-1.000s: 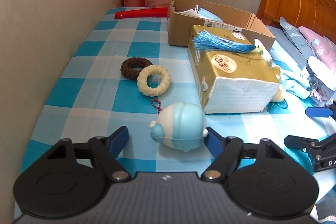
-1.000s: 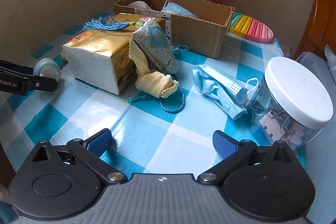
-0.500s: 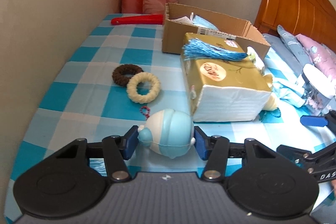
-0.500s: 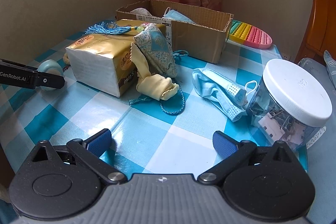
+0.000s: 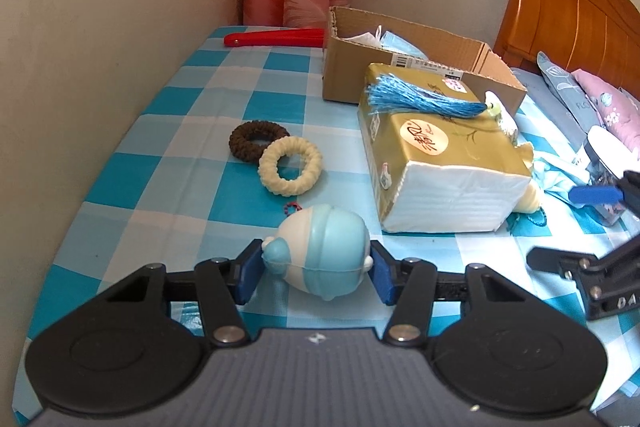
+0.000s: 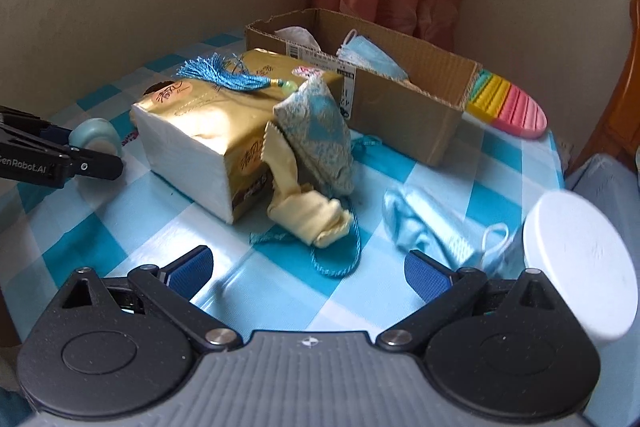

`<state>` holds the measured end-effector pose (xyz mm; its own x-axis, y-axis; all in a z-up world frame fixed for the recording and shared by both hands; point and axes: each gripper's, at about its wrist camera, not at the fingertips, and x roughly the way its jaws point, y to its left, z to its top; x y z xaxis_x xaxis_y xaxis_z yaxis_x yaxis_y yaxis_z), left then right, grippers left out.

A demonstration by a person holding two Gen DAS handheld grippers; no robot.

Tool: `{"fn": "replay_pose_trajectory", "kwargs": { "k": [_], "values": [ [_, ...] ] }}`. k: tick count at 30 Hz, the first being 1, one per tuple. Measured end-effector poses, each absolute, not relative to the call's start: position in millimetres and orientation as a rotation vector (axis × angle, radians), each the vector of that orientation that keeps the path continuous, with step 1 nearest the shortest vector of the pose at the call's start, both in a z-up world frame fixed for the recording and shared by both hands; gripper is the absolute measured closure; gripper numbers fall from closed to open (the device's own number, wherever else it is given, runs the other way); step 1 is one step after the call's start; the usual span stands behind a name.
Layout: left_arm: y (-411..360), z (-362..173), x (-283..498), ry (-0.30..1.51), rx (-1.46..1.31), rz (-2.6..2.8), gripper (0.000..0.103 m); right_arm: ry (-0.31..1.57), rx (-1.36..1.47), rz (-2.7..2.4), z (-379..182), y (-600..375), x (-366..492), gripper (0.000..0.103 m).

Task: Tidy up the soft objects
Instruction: 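Grasp the yellow cloth with the right tool while the left tool holds the toy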

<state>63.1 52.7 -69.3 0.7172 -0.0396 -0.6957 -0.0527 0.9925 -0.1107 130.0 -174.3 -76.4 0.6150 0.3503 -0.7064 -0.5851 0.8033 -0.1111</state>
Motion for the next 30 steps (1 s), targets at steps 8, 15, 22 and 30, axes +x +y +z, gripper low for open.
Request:
{"fn": "replay_pose_trajectory", "kwargs": {
  "k": [8,15,22,30],
  "values": [
    [53,-69,64,0.772,-0.136,0.012,0.049,0.706,-0.45,0.582,-74,-160,147,0.026],
    [54,-69,65,0.774,-0.14,0.015,0.049,0.719,-0.448,0.613,-74,-155,152,0.048],
    [54,-69,64,0.772,-0.136,0.013,0.049,0.73,-0.411,0.616,-68,-158,148,0.059],
    [53,-66,62,0.774,-0.129,-0.001,0.049,0.726,-0.408,0.596,-57,-162,136,0.059]
  ]
}}
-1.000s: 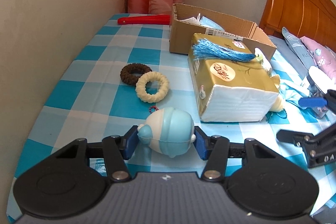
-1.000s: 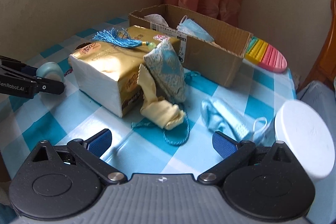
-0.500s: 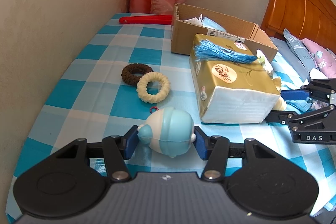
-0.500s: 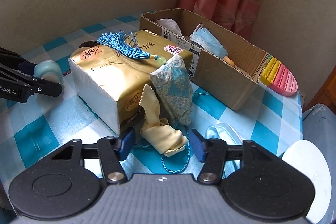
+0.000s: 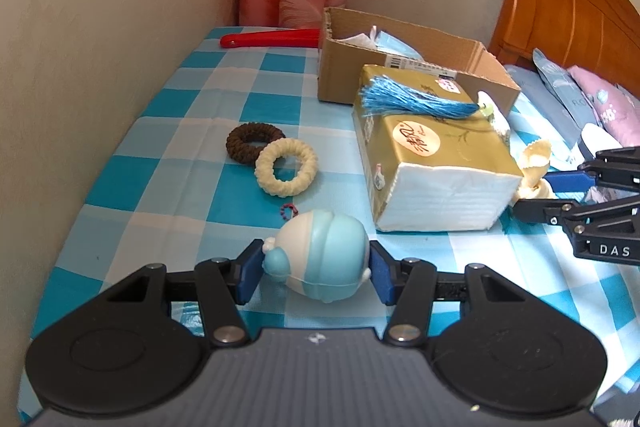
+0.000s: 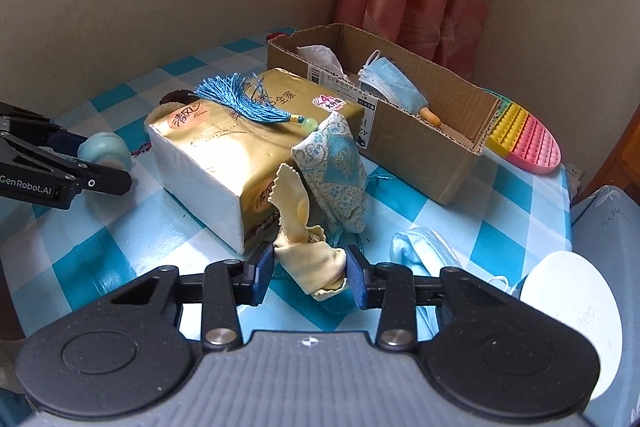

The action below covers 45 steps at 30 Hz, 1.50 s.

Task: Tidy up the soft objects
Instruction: 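Grasp the yellow cloth with the right tool while the left tool holds the toy, then drop the yellow cloth in the box with the right tool while the left tool drops the toy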

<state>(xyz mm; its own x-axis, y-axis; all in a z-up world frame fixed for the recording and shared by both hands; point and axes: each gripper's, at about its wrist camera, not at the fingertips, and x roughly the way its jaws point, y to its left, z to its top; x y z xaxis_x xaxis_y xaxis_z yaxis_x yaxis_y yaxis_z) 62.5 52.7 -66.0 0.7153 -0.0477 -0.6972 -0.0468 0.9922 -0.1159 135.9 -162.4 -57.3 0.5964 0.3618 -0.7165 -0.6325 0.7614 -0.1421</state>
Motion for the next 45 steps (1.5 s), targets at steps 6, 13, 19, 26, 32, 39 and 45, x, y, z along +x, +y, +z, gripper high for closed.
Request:
{"fn": "replay_pose_trajectory", "kwargs": {
  "k": [6,13,19,26,32,39,45],
  "values": [
    [48,-59,59,0.784,-0.077,-0.029,0.051,0.73,-0.411,0.578,-55,-167,125,0.059],
    [48,-47,55,0.792,-0.068,-0.069,0.052,0.734,-0.406,0.558,-50,-174,119,0.059],
    [44,-31,50,0.806,-0.04,-0.114,0.052,0.709,-0.402,0.551,-36,-177,117,0.059],
    [44,-14,45,0.781,-0.034,-0.156,0.052,0.643,-0.406,0.525,-8,-175,139,0.059],
    [45,-6,49,0.764,-0.03,-0.165,0.052,0.616,-0.393,0.509,13,-170,184,0.059],
    [48,-5,57,0.755,-0.039,-0.162,0.052,0.634,-0.398,0.478,23,-160,241,0.058],
    [47,-6,63,0.755,-0.032,-0.16,0.052,0.657,-0.359,0.458,15,-159,260,0.002]
  ]
}}
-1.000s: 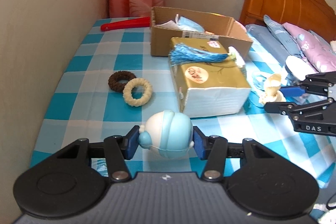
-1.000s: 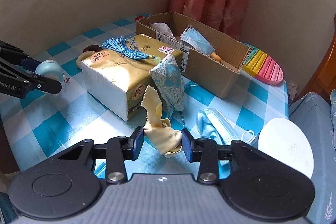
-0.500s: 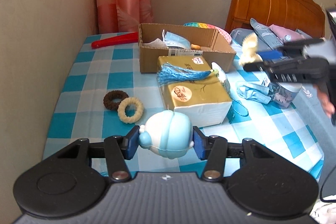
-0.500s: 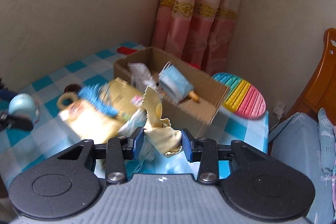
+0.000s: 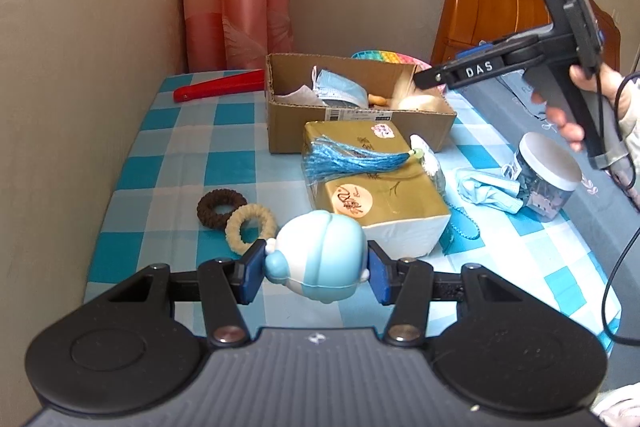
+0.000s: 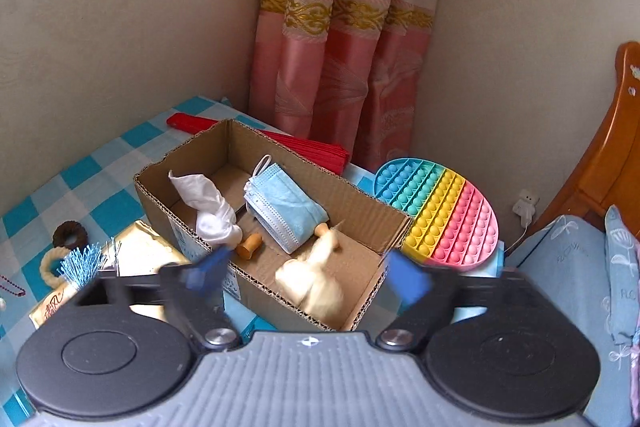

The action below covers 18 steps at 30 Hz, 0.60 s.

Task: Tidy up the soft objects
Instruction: 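Drop the yellow cloth in the box with the right tool while the left tool drops the toy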

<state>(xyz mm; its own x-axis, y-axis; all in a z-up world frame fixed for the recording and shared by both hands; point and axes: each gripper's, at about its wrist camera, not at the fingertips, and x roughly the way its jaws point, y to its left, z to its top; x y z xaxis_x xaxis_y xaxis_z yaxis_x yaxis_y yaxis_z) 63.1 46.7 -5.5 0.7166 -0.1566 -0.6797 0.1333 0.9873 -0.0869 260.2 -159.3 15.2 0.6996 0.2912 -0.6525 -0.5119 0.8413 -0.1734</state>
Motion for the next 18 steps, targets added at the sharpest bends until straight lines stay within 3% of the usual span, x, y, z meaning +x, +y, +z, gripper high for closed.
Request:
{"fn": "replay_pose_trajectory", "kwargs": {
  "k": [18],
  "values": [
    [36,24,88,0.711,0.04,-0.177,0.052,0.783,-0.247,0.342,-5,-173,164,0.0]
  ]
}}
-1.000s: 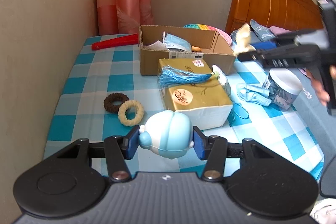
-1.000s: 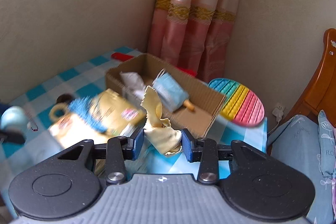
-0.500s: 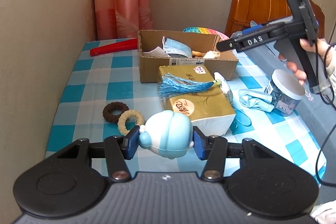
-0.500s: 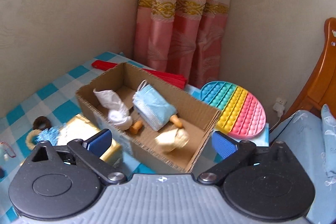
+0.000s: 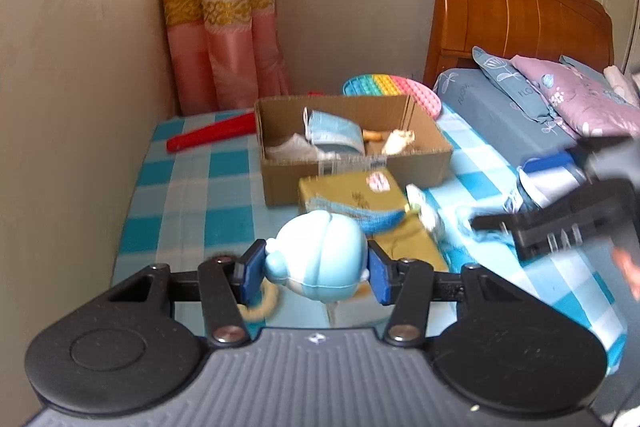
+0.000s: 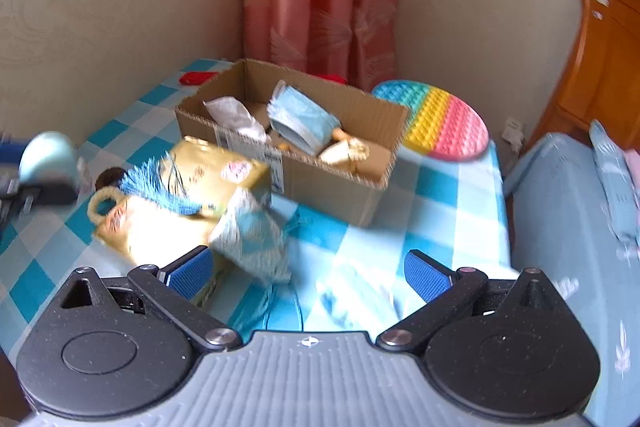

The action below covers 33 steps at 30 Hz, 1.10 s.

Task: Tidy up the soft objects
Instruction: 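Drop the yellow cloth in the box with the right tool while the left tool drops the toy, then grasp the blue lace sachet with the right tool while the left tool grasps the cream rope ring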

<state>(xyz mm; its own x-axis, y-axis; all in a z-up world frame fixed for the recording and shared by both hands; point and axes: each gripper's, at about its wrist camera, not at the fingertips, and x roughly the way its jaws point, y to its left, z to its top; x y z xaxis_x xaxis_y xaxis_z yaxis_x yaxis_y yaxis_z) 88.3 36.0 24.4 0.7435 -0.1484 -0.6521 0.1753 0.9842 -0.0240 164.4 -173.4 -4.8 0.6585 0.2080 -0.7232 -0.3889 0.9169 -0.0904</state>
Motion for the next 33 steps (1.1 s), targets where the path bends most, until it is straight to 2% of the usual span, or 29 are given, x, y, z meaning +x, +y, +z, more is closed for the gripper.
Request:
{"fn": "replay_pose_trajectory", "kwargs": {
  "k": [13,25,26,28,29,30,33],
  "values": [
    [12,55,176,0.681,0.111,-0.199,0.052,0.802,-0.164,0.303,-7,-180,140,0.0],
    [0,52,275,0.745,0.104,-0.183,0.05,0.803,-0.125,0.27,-6,-199,146,0.0],
    [-1,51,281,0.75,0.107,-0.177,0.048,0.801,-0.125,0.268,-6,-200,146,0.0],
    [-1,45,294,0.767,0.101,-0.158,0.029,0.798,-0.123,0.265,-5,-201,146,0.0],
    [-1,42,297,0.773,0.099,-0.148,0.009,0.796,-0.121,0.265,-4,-202,145,0.0],
    [-1,39,301,0.778,0.097,-0.136,0.006,0.792,-0.119,0.267,-4,-202,145,0.0],
    [2,34,303,0.756,0.081,-0.092,0.005,0.786,-0.114,0.27,-3,-203,144,0.0]
  ]
}}
